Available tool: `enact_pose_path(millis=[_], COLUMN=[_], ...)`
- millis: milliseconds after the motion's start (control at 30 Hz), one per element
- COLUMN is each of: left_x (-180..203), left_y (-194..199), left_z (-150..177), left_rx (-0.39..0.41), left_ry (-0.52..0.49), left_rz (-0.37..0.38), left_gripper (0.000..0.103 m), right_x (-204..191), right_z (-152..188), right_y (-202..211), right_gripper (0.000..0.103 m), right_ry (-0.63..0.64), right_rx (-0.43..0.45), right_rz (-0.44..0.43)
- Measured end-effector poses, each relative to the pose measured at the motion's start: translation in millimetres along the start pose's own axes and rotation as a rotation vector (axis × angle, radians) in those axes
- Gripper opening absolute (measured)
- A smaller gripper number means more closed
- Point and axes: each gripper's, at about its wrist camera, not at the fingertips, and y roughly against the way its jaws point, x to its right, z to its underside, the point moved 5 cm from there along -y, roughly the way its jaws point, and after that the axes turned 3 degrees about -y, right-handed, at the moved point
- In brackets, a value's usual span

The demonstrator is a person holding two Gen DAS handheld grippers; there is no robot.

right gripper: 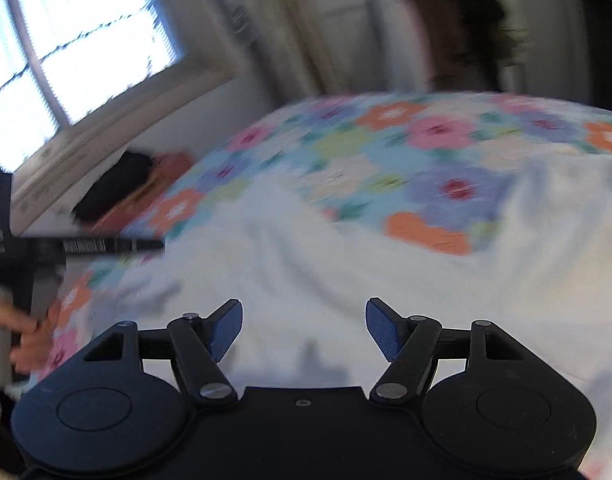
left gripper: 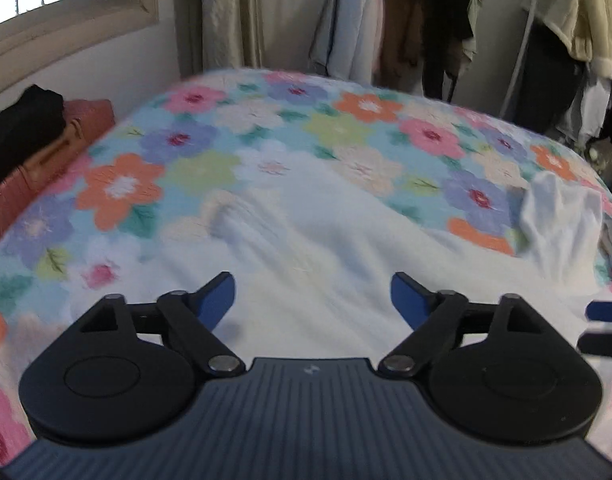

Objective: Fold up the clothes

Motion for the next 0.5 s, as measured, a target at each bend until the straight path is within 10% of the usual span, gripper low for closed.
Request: enact_pose_path(millis=[133,333,500], left_x=[-84.7,-154.8,-153.4], left_y=[-23.1,-72.5,-79.0], left_z=[41.5,119.7,118.7], left_rx=[0.016,0.019,0.024], left_ry=[0.174,0.503,0.401], left_rz=[-0.096,0.057,-0.027], left_gripper=[0.088,0.089,0.099], right_x=[-51.4,-65.0,-45.0], right_z=[-4.8,-60.7,-105.8], right_y=[-49.8,-138.0,-208.5], right_gripper=[0.073,0.075,0.082], right_ry=[0.231,0.4,0.348], right_rx=[-0.075,-0.132,-0.134], right_rz=[-0.011,0.053,0.106])
